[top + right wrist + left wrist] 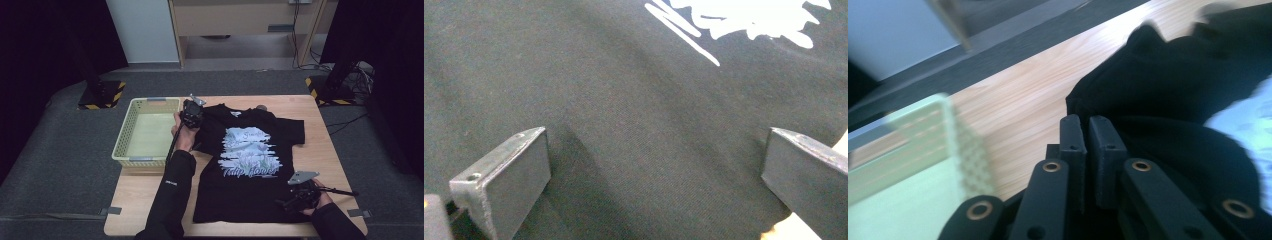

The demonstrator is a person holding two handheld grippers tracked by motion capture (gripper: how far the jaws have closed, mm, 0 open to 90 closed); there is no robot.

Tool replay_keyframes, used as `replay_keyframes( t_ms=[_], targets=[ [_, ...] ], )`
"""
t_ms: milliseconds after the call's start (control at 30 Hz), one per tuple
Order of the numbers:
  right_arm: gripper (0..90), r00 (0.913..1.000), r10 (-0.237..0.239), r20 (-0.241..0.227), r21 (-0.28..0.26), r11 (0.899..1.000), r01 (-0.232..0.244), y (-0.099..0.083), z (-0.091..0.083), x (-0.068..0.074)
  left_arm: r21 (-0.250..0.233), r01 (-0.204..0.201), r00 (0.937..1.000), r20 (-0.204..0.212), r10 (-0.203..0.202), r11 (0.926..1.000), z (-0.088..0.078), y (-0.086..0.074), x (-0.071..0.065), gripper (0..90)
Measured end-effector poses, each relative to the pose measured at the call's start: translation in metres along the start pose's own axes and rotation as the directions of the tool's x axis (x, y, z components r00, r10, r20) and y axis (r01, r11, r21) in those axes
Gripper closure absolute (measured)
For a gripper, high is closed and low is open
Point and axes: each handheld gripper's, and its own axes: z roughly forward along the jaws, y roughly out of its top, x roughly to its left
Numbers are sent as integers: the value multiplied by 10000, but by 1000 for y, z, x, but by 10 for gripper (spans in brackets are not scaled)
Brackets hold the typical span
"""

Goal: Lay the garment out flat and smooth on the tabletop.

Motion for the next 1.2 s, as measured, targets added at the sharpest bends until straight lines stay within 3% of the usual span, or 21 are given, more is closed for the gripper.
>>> replay_keyframes(
  t_ms=[133,267,333,400,500,567,667,833,1000,1100,1133,1200],
  targets=[
    [3,10000,15,-3,7,10000,-15,0,0,0,172,205,9975,-683,-193,9996,3,-3,8,723],
    [3,10000,10,-4,8,10000,-10,0,0,0,-160,341,9937,-1066,-356,9993,0,-4,9,632],
    [3,10000,12,-4,12,10000,-12,0,0,0,-412,632,9962,-566,-655,9971,-2,-4,7,609],
    [3,10000,13,-1,16,10000,-13,0,0,0,-343,888,9960,28,-888,9955,-1,-4,2,552],
    [3,10000,11,1,24,10000,-11,0,0,0,-456,1328,9867,1001,-1278,9901,6,-10,-13,469],
    [3,10000,10,4,26,10000,-10,0,0,0,-199,1515,9793,1386,-1474,9883,15,-17,-24,448],
    [3,10000,13,-1,21,10000,-13,0,0,0,364,1417,9786,1457,-1455,9892,31,-29,-38,425],
    [3,10000,1,-7,31,10000,-1,0,0,0,1090,1857,9670,1563,-2014,9765,53,-47,-48,379],
    [3,10000,12,0,27,10000,-12,0,0,0,1539,1760,9730,1229,-1956,9723,69,-60,-50,354],
    [3,10000,14,1,29,10000,-14,0,0,0,1279,1684,9771,1088,-1826,9774,71,-61,-50,345],
    [3,10000,4,-6,29,10000,-4,1,0,0,1116,1493,9822,976,-1603,9825,74,-61,-50,347],
    [3,10000,-10,-13,33,10000,10,1,0,0,1116,1493,9822,976,-1603,9825,74,-61,-50,348]
  ],
)
